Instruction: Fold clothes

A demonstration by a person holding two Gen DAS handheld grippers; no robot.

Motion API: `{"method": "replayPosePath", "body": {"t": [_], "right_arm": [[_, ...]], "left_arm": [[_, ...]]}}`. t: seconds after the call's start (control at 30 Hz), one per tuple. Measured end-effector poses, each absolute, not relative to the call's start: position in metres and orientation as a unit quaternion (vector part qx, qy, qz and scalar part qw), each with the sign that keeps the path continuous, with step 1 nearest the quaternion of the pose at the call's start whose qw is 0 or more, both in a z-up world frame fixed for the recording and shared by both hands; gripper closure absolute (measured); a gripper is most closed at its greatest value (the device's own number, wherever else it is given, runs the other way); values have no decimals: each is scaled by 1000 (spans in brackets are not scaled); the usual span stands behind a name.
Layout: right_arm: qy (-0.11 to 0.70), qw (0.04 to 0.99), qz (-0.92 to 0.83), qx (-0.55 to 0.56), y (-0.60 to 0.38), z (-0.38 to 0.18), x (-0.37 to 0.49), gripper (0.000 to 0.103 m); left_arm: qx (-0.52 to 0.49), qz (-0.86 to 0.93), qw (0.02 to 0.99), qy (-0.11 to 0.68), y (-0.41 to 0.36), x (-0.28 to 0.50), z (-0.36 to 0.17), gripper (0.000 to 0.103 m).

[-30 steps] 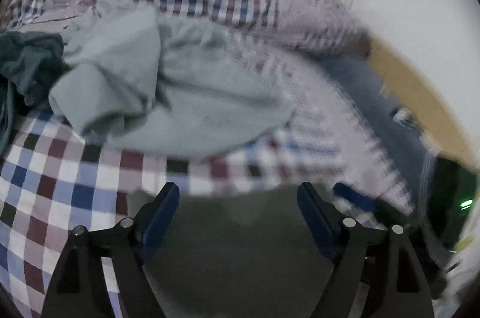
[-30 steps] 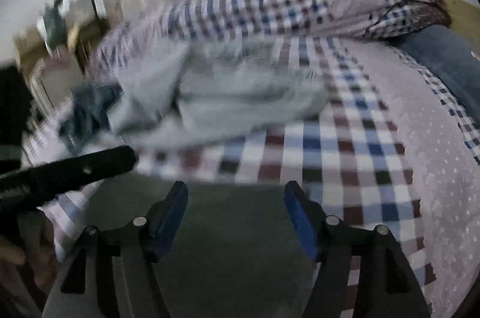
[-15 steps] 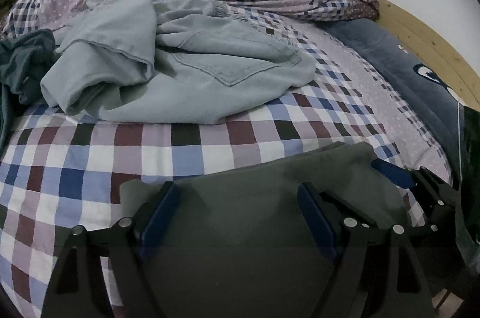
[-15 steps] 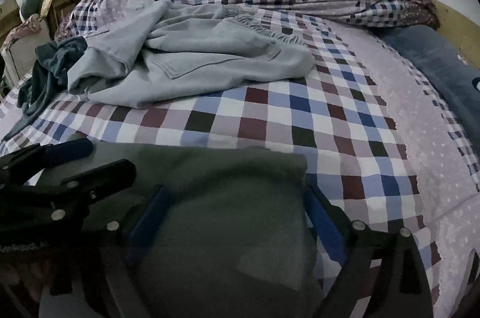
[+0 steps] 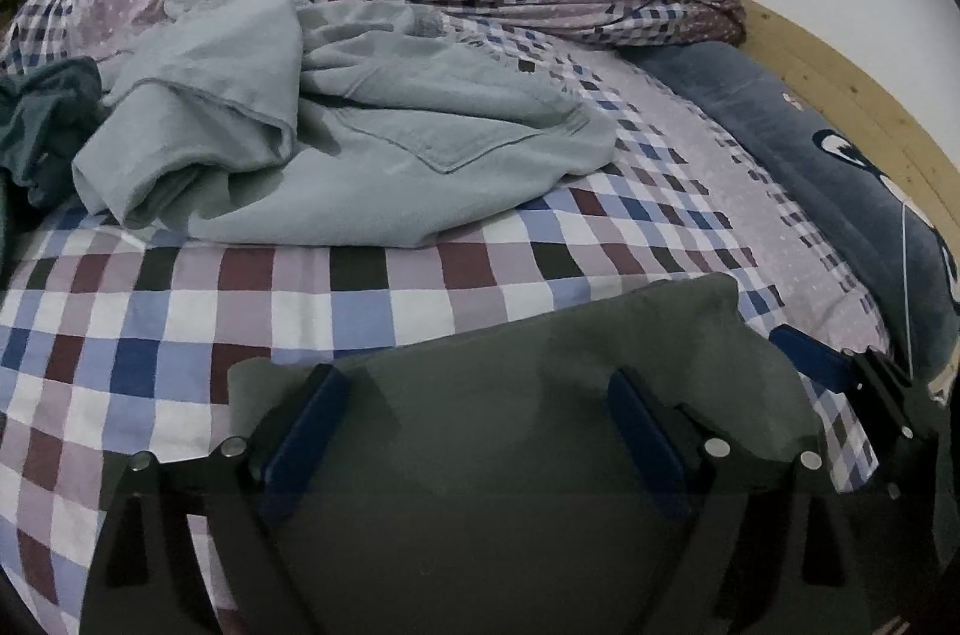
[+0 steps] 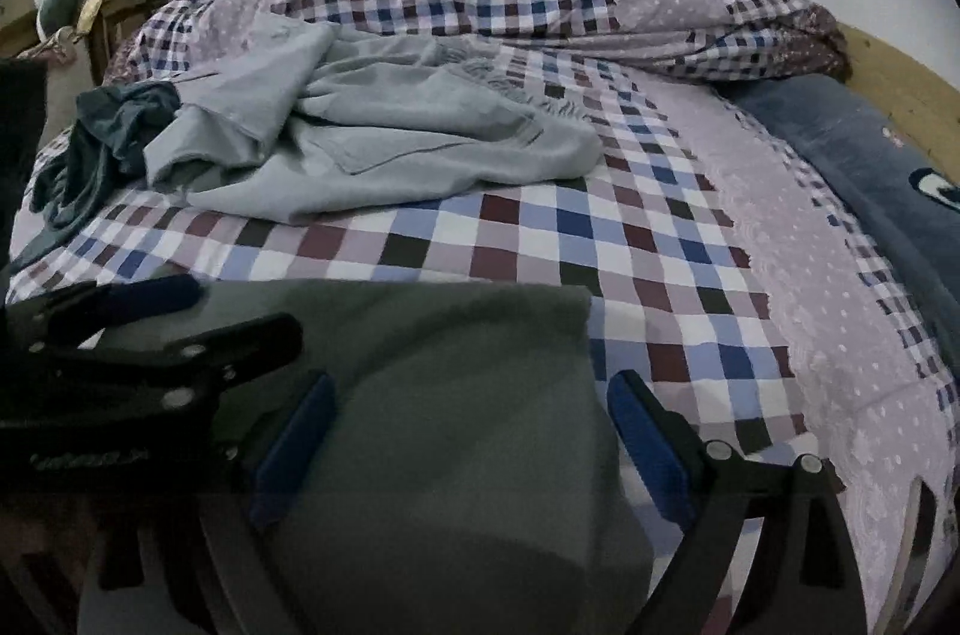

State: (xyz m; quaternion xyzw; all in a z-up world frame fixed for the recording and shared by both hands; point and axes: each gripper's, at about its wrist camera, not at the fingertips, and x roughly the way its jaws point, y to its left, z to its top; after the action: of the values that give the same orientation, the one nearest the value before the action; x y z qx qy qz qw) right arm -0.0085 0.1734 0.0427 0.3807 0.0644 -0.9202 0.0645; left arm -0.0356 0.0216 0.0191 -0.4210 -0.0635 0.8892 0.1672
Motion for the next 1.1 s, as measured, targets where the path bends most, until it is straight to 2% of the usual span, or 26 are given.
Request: {"method": "replayPosePath", "body": {"t": [0.53, 0.83, 1.1], "right_arm": [[77, 76, -930, 352, 166, 53, 39, 8], [42, 90, -923, 373, 176, 37, 35, 6], [-7, 79, -919, 386, 191, 37, 65, 6]], "left_arm": [[-374, 917, 124, -66, -8, 53, 42, 11], [-382, 917, 117, -18, -8, 118, 24, 11], [-391, 913, 108, -34, -11, 177, 22, 11]]}}
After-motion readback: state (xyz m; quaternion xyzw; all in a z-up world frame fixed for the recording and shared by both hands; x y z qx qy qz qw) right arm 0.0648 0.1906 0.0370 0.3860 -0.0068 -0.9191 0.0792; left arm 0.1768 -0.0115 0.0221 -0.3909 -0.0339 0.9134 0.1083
